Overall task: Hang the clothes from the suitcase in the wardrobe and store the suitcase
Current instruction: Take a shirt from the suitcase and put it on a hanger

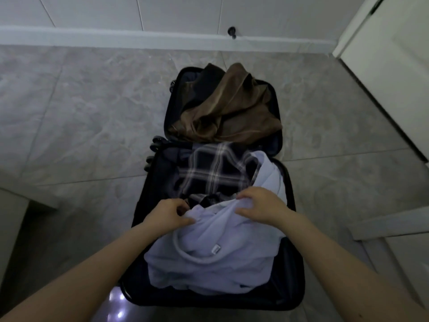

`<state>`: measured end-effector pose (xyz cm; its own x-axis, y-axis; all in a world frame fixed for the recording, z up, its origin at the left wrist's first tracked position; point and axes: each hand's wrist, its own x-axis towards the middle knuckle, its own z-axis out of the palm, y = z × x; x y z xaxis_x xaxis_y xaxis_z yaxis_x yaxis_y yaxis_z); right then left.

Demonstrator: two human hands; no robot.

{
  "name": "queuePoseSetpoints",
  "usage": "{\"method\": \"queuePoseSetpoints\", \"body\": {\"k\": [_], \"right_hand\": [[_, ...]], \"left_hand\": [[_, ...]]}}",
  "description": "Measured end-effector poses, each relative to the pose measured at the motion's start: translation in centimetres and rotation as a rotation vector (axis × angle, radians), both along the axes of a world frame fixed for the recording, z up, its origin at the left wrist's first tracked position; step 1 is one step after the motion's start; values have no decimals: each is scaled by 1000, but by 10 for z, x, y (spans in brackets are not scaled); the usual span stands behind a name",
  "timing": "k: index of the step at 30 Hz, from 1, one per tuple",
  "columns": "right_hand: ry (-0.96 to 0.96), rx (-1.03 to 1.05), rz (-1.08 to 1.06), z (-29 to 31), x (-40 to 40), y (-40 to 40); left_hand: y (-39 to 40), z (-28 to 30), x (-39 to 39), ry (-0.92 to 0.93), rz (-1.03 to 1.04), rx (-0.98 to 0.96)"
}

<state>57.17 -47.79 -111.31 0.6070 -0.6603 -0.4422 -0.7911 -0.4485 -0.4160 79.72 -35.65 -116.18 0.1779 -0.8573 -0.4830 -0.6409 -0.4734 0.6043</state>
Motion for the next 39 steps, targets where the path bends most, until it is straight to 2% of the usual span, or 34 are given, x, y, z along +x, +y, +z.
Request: {"method": "queuePoseSetpoints", "body": {"k": [3,5,8,12,18,20,21,23,24,26,29,31,33,34,37,39], "right_hand": [[93,-98,120,-21,-7,5],[66,-213,165,-26,-10,3],[-121,-302,104,-20,-12,-6],[-435,-408,-38,19,-5,-31],[-637,-521,-287,75,7,-58],[-571,-574,-421,78,-2,-63],[-470,-578,-493,77,-7,-66],[-149,-502,-565,77,-12,-69],[-38,-445,-556,77,-13,-69],[-33,-332,-456,77,-6,-64],[-345,-120,-248,79,17,-54],[-420,40,-138,80,35,-43],[-414,4,-52,72,46,-38],[-415,-49,-62,67,48,-40],[-345,-127,-178,55,42,-51],[-348,-136,-246,52,33,-58]], "left_hand": [[0,-11,-4,-17,-14,-73],[-4,-5,-3,-50,-1,-122],[-10,17,-2,-50,150,-273],[-37,61,10,-11,522,-451],[-72,105,28,74,734,-585],[-74,112,33,99,817,-618],[-75,114,35,142,871,-616],[-77,119,37,205,931,-594],[-79,124,35,199,920,-589],[-84,134,28,187,852,-623],[-92,152,11,249,759,-673],[-98,166,3,443,777,-690],[-101,177,-2,602,759,-710],[-101,181,-1,614,732,-719],[-96,185,14,544,658,-713],[-92,182,31,491,643,-640]]}}
